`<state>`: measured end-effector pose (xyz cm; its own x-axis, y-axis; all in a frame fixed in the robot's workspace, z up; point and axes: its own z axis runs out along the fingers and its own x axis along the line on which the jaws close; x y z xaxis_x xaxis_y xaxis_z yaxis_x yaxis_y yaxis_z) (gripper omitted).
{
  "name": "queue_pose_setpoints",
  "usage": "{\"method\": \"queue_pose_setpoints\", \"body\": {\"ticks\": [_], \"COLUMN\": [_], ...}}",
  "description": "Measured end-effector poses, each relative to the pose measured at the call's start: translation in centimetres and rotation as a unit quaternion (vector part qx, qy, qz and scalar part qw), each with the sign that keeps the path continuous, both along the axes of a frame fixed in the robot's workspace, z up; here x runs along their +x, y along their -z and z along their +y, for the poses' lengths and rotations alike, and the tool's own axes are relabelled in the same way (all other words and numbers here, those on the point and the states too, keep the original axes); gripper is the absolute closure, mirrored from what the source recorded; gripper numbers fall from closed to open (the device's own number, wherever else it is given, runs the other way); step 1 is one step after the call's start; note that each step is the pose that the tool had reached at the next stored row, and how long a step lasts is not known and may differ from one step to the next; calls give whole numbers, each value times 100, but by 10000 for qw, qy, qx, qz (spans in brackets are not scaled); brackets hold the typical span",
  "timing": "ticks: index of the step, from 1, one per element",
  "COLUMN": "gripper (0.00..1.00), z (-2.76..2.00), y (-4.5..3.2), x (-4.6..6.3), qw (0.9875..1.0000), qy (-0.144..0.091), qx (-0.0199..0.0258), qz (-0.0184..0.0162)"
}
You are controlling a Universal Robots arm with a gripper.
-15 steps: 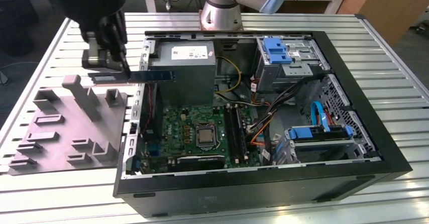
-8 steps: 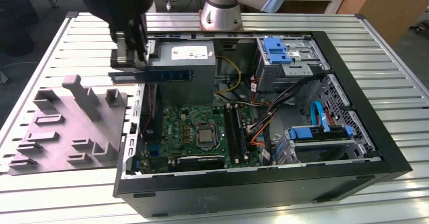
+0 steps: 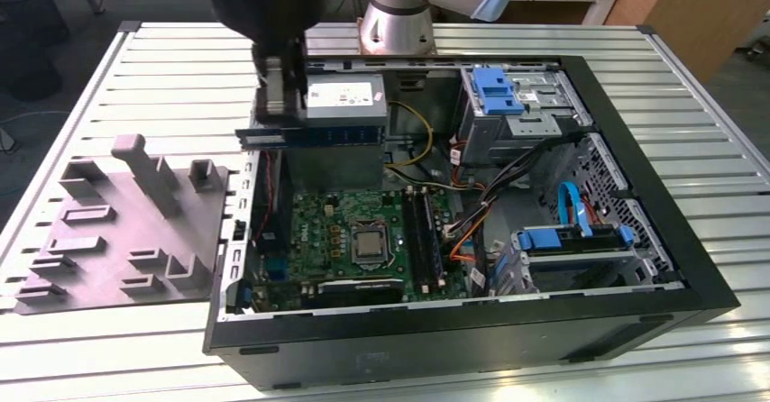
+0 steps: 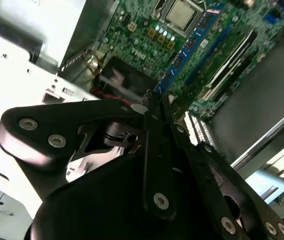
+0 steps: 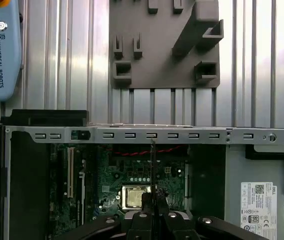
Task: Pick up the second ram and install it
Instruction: 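Pick up the second ram and move it above second insertion slot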
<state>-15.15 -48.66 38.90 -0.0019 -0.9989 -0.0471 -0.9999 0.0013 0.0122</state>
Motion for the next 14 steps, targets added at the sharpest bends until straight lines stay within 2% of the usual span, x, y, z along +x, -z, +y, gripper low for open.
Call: {"method": "queue_pose_setpoints", "body": {"ticks": [10, 14], "gripper": [86, 86], "z": [-1, -1], "y": [13, 24], "x": [251, 290], "qw": [10000, 10000], "qy": [12, 23], "qx": [0, 1], "qz": [0, -1]}}
